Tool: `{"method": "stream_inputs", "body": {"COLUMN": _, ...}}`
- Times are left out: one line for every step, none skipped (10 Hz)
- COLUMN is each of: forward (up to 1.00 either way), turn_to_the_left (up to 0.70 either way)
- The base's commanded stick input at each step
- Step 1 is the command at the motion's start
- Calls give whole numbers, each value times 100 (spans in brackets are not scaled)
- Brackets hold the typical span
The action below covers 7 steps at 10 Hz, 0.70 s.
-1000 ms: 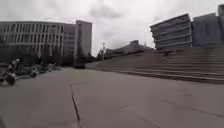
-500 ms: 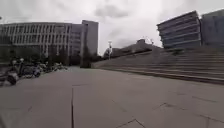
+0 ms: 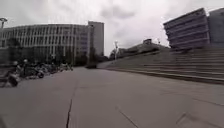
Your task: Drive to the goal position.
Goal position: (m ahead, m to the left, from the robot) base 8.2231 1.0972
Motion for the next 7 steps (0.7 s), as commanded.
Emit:
{"method": "stream_inputs", "body": {"forward": 70, "turn_to_the_left": 14}}
{"method": "stream_inputs", "body": {"forward": 70, "turn_to_the_left": 14}}
{"method": "stream_inputs", "body": {"forward": 70, "turn_to_the_left": 14}}
{"method": "stream_inputs", "body": {"forward": 70, "turn_to_the_left": 14}}
{"method": "stream_inputs", "body": {"forward": 70, "turn_to_the_left": 14}}
{"method": "stream_inputs", "body": {"forward": 70, "turn_to_the_left": 14}}
{"method": "stream_inputs", "body": {"forward": 70, "turn_to_the_left": 14}}
